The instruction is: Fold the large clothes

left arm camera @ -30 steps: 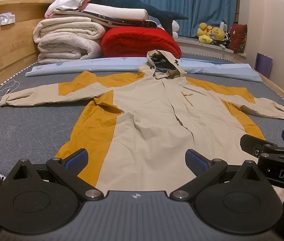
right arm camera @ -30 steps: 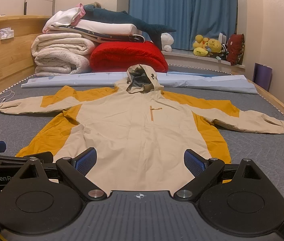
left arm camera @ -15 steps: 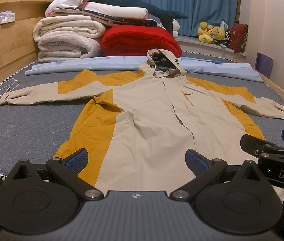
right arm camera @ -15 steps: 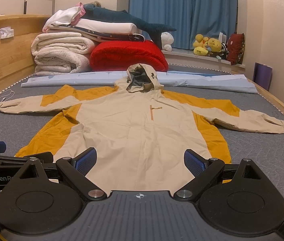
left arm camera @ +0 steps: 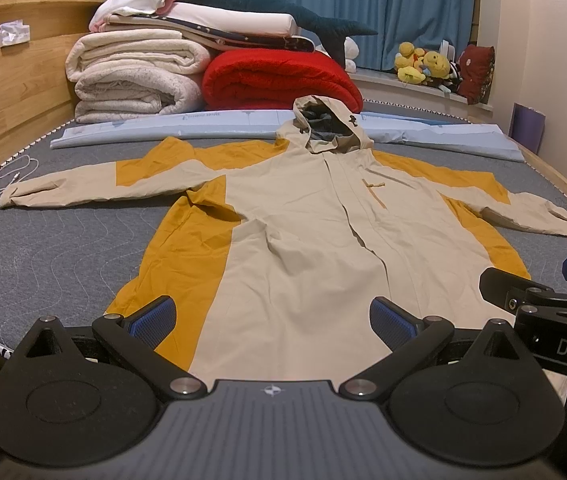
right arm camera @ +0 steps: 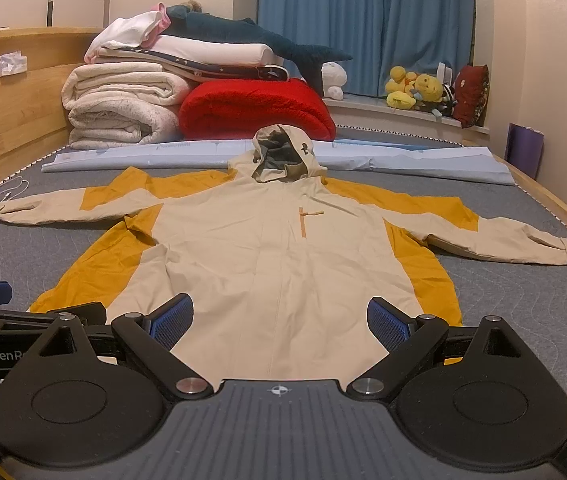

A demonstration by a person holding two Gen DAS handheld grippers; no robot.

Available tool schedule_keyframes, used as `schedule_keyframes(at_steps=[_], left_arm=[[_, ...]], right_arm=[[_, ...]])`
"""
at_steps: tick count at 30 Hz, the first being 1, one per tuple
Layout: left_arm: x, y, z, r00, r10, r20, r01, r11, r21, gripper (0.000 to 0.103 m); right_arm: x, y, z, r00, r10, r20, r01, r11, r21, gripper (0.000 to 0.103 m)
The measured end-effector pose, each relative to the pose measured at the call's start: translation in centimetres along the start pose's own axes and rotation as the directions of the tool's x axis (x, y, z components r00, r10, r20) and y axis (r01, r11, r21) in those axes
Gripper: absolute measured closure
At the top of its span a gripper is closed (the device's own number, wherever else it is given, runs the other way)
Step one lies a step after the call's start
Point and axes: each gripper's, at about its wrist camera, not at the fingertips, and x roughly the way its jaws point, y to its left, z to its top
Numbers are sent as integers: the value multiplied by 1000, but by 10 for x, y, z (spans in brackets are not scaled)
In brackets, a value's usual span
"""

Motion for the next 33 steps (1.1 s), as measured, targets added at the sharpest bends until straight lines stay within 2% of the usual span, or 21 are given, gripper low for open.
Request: schedule_keyframes(at_steps=[14,18,23,25,28,33], left_arm=[[2,2,10,999,-7,40,6,1000,27,0],[-3,2,25,996,-17,85,14,999,39,0],[0,6,61,991,-39,125,37,999,24,0],[4,7,78,986,-43,161,39,999,27,0],[14,9,106,963,-73,259,69,997,26,0],[47,11,157,929,-108,354,90,994,67,1]], right_arm=[[2,2,-13,1000,-5,9,5,1000,-8,9],[-6,-3,-8,997,-32,66,31,999,16,11],[-18,-14,-3,981,-94,168,92,996,21,11],[-21,-18,0,974,-120,193,121,993,8,11],[-30,-18,7,955,-143,259,169,982,-81,11],[-42,-39,42,941,-106,322,149,982,-113,10]])
